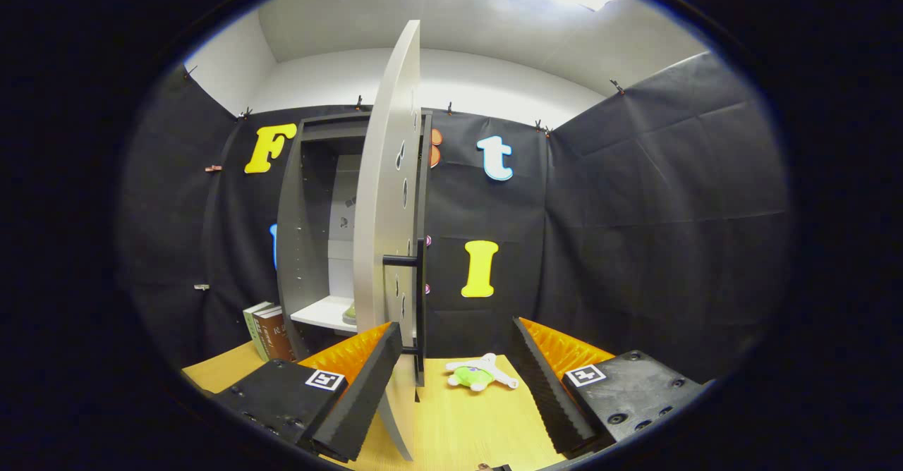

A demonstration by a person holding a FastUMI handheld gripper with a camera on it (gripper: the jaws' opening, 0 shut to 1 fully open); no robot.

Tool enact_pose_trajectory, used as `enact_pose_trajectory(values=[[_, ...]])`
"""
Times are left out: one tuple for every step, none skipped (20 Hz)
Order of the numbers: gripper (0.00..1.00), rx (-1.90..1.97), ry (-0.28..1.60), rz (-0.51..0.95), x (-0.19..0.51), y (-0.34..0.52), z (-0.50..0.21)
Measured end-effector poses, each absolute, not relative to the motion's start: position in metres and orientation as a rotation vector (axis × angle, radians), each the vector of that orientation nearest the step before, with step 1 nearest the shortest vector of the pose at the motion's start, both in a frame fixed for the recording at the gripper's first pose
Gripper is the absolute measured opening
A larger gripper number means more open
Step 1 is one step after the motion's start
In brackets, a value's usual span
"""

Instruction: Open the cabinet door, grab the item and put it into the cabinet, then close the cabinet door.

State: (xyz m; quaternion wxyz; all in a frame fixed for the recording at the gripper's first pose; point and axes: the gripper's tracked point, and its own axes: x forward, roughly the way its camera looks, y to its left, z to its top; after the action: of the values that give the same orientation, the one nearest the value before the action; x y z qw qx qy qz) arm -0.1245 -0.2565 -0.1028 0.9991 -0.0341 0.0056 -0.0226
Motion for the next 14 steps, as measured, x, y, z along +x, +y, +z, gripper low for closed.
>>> enact_pose_trajectory(values=[[0.98, -0.06, 0.019, -0.032, -0.117, -0.259, -0.105], [0.98, -0.047, 0.032, -0.011, -0.111, -0.257, -0.111], [0.98, -0.032, 0.048, 0.018, -0.108, -0.251, -0.115], [0.97, -0.034, 0.049, 0.022, -0.104, -0.25, -0.118], [0.97, -0.033, 0.046, 0.033, -0.102, -0.246, -0.118], [0.96, -0.028, 0.047, 0.037, -0.104, -0.243, -0.117], [0.96, -0.026, 0.05, 0.039, -0.103, -0.238, -0.117], [0.95, -0.025, 0.049, 0.041, -0.104, -0.232, -0.118], [0.95, -0.025, 0.052, 0.048, -0.104, -0.222, -0.119], [0.95, -0.024, 0.055, 0.056, -0.104, -0.21, -0.12], [0.95, -0.024, 0.059, 0.064, -0.103, -0.198, -0.122], [0.95, -0.022, 0.061, 0.071, -0.102, -0.184, -0.124], [0.95, -0.019, 0.063, 0.076, -0.1, -0.172, -0.126], [0.95, -0.018, 0.065, 0.083, -0.098, -0.156, -0.127]])
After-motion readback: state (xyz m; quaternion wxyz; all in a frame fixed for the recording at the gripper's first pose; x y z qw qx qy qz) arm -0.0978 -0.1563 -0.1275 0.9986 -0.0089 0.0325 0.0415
